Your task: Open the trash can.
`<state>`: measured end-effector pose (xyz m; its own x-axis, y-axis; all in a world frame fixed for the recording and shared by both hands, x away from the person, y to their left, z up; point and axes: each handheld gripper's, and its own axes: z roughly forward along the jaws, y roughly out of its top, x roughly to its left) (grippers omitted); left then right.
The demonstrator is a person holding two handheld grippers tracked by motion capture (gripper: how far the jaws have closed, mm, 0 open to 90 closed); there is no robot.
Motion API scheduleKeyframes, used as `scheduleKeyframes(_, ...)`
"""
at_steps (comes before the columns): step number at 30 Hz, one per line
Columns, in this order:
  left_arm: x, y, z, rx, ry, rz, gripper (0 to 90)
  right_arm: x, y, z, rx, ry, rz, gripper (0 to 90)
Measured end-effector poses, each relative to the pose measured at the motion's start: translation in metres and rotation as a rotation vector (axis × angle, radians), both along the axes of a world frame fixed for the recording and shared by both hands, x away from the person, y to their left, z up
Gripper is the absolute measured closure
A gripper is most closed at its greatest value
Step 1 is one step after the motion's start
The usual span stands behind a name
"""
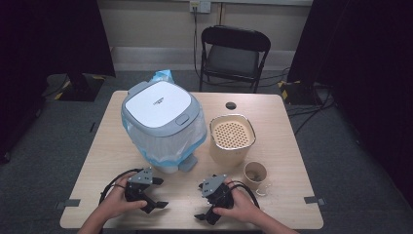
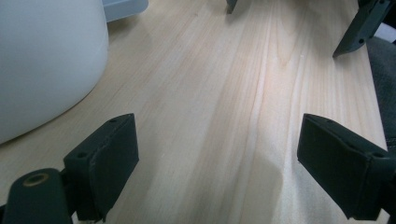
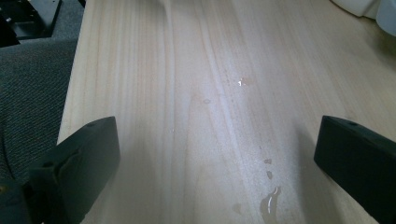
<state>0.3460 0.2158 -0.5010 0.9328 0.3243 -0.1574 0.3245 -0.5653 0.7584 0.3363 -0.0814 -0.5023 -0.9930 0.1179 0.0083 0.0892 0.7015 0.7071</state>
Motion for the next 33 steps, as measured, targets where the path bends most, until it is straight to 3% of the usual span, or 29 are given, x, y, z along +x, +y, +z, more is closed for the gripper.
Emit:
scheduleKeyframes(5,0.0,0.0,0.0,-0.012,0.014,0.021,11.8,0.0,0.0,0.0,0.0,0.0,0.001,0.0)
scheduleKeyframes(10,-0.003,-0.004,0.0,0.034,-0.044,-0.015,9.7,0.0,0.0,0.0,0.001,0.0,0.001,0.0)
scheduleKeyframes(15,-0.005,-0.006,-0.001,0.048,-0.06,-0.023,7.2,0.0,0.0,0.0,0.0,0.0,0.001,0.0)
scheduleKeyframes(21,-0.006,-0.007,-0.001,0.026,-0.026,0.021,6.8,0.001,0.0,0.0,-0.001,-0.001,0.012,0.0)
scheduleKeyframes(23,-0.009,-0.009,-0.001,0.042,-0.049,0.016,6.8,0.002,0.001,0.0,-0.001,0.001,0.018,0.0)
scheduleKeyframes(24,-0.011,-0.011,0.001,0.073,-0.063,0.003,6.8,0.002,0.001,0.0,-0.002,-0.002,0.022,0.0)
scheduleKeyframes(26,-0.011,-0.012,0.003,0.095,-0.062,-0.006,7.5,0.003,0.002,0.0,-0.002,-0.001,0.027,0.0)
scheduleKeyframes(28,-0.013,-0.011,0.006,0.087,-0.042,-0.018,17.9,0.003,0.002,0.0,-0.001,-0.003,0.027,0.0)
scheduleKeyframes(33,-0.015,-0.011,0.013,0.095,-0.034,-0.01,17.8,0.004,0.003,0.0,-0.002,-0.002,0.023,0.0)
